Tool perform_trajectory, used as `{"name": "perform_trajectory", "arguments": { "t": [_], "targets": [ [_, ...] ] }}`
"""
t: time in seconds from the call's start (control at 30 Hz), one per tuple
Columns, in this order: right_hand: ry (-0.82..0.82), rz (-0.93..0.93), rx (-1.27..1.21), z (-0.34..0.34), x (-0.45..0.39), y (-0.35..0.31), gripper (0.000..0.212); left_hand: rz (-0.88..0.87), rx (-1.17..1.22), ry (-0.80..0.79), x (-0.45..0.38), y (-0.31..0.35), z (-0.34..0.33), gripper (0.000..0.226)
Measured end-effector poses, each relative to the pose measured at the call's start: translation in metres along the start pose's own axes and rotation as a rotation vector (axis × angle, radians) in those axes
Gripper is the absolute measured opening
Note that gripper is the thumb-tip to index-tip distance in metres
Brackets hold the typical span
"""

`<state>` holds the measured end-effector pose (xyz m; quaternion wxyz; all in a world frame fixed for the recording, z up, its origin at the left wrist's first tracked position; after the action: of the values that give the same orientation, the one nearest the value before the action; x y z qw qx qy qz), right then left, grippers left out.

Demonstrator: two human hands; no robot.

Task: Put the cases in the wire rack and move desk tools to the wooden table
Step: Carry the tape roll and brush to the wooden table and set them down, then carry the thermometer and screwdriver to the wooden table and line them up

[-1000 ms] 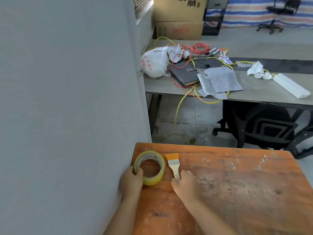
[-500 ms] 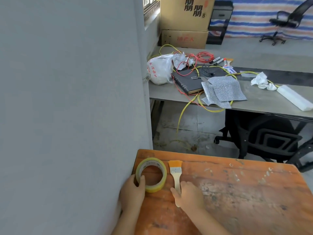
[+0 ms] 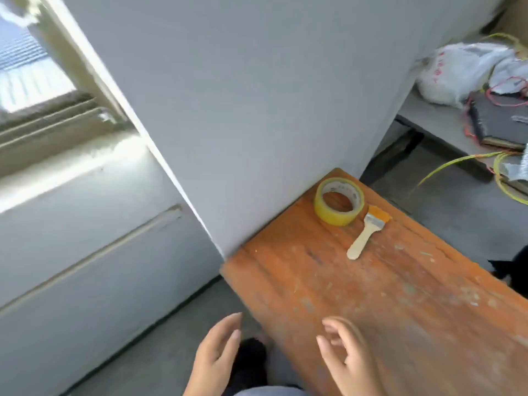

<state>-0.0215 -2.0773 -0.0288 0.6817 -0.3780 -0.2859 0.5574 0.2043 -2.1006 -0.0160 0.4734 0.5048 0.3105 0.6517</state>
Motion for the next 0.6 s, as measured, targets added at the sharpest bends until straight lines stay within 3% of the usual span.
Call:
{"name": "perform_trajectory", "arguments": {
  "t": [0.23,0.37,0.6],
  "targets": [
    [-0.598,0.384,0.074,-0.103,0.077,-0.062,0.033,0.249,0.339,0.635,0.168,-0.089,0.084,0.034],
    [-1.021,0.421,0.038,-0.179,0.126,-0.115,0.041,0.259,0.459,0.927,0.231,-0.141,0.143,0.027],
    [-1.323,0.515,0.018,-0.306,0.251,-0.206,0.05,0.315,0.62,1.234,0.353,-0.245,0.228,0.026]
  ]
}}
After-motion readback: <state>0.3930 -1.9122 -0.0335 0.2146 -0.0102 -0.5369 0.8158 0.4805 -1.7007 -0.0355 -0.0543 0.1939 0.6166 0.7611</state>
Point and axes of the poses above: each hand's wrist, its own x-axis away from the middle knuckle, its own z-axis out of the back of the hand, y = z × x, the point moved 4 cm from there along -x, towards the middle knuckle, and after that the axes turned 4 degrees about -z, right-handed, at the moved point
